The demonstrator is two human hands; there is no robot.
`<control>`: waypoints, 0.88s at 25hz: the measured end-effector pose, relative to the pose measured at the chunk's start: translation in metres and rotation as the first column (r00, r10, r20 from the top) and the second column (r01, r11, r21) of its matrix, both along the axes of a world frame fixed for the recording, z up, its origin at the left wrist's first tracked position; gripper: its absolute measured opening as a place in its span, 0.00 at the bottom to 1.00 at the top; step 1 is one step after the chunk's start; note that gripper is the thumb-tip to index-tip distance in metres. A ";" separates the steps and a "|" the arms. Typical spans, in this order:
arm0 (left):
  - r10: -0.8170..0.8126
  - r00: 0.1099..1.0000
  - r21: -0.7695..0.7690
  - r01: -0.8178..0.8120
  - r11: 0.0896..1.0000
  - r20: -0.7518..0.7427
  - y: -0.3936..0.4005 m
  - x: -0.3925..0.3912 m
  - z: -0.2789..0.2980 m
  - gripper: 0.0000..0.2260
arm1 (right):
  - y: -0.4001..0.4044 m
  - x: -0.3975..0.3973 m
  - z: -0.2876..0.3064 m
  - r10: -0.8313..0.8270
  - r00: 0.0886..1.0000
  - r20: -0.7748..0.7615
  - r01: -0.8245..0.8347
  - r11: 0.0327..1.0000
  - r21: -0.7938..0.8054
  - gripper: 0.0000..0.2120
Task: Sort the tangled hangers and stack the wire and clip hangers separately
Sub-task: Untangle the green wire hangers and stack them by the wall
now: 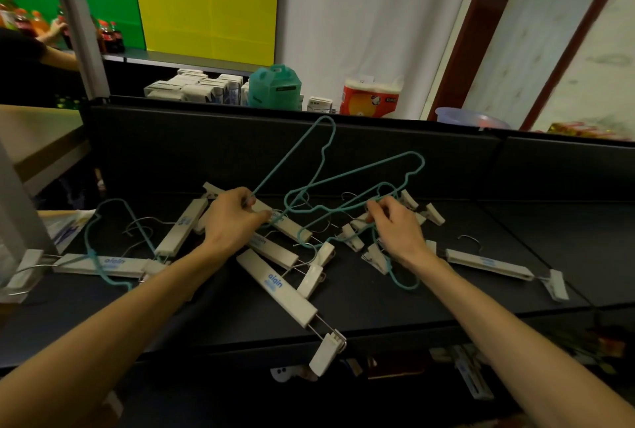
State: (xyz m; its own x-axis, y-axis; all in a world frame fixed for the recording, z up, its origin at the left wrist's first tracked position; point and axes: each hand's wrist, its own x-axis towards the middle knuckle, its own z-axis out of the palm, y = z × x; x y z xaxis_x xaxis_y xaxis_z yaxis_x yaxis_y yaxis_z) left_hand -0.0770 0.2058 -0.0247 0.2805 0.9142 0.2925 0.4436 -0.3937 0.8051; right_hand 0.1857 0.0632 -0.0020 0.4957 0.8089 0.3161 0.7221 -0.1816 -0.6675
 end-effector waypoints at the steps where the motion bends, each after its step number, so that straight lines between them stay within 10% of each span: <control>1: 0.013 0.999 -0.034 -0.011 0.999 0.041 0.002 0.002 0.000 0.14 | -0.001 0.000 -0.003 -0.002 1.000 -0.024 0.002 1.000 -0.009 0.18; 6: 0.117 0.945 -0.210 -0.053 0.976 0.305 0.006 0.015 0.011 0.17 | -0.002 0.002 -0.008 0.002 0.993 -0.118 -0.001 1.000 0.004 0.20; 13: 0.003 0.832 -0.047 0.028 0.999 0.555 -0.004 0.024 0.060 0.16 | -0.008 0.022 0.004 0.025 0.983 -0.180 0.008 0.984 0.180 0.09; 22: -0.226 0.812 0.034 0.247 0.968 0.539 -0.046 0.152 0.098 0.19 | -0.111 0.120 0.055 0.044 0.930 -0.364 0.080 0.944 0.320 0.06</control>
